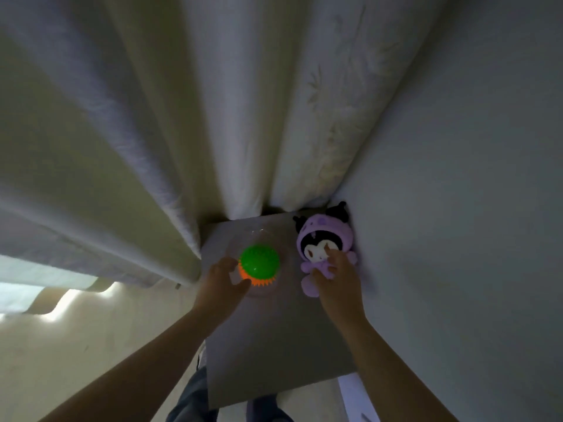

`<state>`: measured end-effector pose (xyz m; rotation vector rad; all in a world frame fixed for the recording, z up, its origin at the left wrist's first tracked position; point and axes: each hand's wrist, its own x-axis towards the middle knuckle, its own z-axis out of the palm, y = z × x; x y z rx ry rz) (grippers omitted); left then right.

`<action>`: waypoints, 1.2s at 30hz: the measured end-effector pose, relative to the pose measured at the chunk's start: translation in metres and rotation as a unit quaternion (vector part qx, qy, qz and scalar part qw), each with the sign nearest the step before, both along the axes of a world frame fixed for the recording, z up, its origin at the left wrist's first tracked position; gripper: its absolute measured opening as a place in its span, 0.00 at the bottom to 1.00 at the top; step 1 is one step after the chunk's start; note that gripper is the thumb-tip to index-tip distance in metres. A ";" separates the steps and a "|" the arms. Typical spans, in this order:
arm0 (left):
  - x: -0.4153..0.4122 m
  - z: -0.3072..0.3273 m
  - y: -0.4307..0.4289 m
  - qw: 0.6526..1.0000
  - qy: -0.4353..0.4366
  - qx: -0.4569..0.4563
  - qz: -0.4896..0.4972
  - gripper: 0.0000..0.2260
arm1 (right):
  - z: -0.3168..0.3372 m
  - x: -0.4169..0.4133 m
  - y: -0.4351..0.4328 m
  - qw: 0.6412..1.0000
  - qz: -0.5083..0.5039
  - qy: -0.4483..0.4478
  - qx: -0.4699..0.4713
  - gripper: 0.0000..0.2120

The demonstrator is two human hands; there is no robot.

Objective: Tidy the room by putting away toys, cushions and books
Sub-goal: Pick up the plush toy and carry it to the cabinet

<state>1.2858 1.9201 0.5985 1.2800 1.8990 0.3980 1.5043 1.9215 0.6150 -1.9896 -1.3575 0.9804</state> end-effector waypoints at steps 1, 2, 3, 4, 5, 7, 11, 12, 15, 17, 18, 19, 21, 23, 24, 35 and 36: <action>-0.001 0.003 -0.007 1.000 -0.001 0.006 0.008 0.21 | 0.002 -0.002 -0.002 1.000 0.007 -0.001 -0.001 0.13; -0.004 0.008 -0.017 1.000 -0.003 0.013 0.027 0.21 | 0.007 -0.008 -0.002 1.000 0.019 0.001 0.003 0.10; -0.006 0.010 -0.024 0.999 -0.007 0.016 0.043 0.20 | 0.009 -0.012 -0.003 1.000 0.027 0.006 0.006 0.10; -0.010 0.016 -0.034 0.998 -0.013 0.017 0.067 0.20 | 0.015 -0.019 -0.005 0.999 0.043 0.008 0.007 0.12; -0.013 0.019 -0.040 0.996 -0.016 0.016 0.084 0.20 | 0.018 -0.023 -0.005 0.998 0.055 0.012 0.008 0.14; -0.023 0.028 -0.056 0.994 -0.015 0.017 0.111 0.20 | 0.029 -0.040 -0.008 0.996 0.086 0.024 0.009 0.15; -0.049 0.042 -0.087 0.988 -0.016 0.022 0.154 0.21 | 0.043 -0.075 -0.021 0.989 0.145 0.014 0.019 0.14; -0.056 0.046 -0.096 0.985 -0.020 0.025 0.167 0.21 | 0.045 -0.085 -0.025 0.987 0.158 0.007 0.026 0.14; -0.075 0.056 -0.126 0.980 -0.017 0.031 0.195 0.20 | 0.051 -0.111 -0.040 0.980 0.198 0.012 0.020 0.13; -0.097 0.067 -0.158 0.971 -0.019 0.038 0.234 0.20 | 0.060 -0.140 -0.059 0.970 0.243 0.024 0.011 0.13; -0.109 0.069 -0.175 0.967 -0.018 0.041 0.252 0.20 | 0.061 -0.155 -0.068 0.964 0.262 0.032 0.006 0.13; -0.119 0.070 -0.189 0.962 -0.017 0.045 0.267 0.20 | 0.064 -0.169 -0.078 0.960 0.279 0.034 -0.005 0.12; -0.143 0.073 -0.224 0.952 -0.017 0.047 0.301 0.20 | 0.064 -0.202 -0.102 0.950 0.310 0.028 -0.016 0.10; -0.172 0.076 -0.273 0.939 -0.020 0.048 0.341 0.20 | 0.062 -0.242 -0.139 0.941 0.336 0.032 -0.013 0.11; -0.187 0.077 -0.299 0.932 -0.022 0.050 0.358 0.20 | 0.061 -0.262 -0.159 0.936 0.350 0.035 -0.013 0.12; -0.318 0.093 -0.558 0.852 0.000 0.050 0.521 0.20 | 0.072 -0.453 -0.380 0.838 0.543 0.044 -0.030 0.15; -0.327 0.095 -0.578 0.843 0.002 0.051 0.536 0.19 | 0.074 -0.469 -0.397 0.828 0.557 0.047 -0.029 0.15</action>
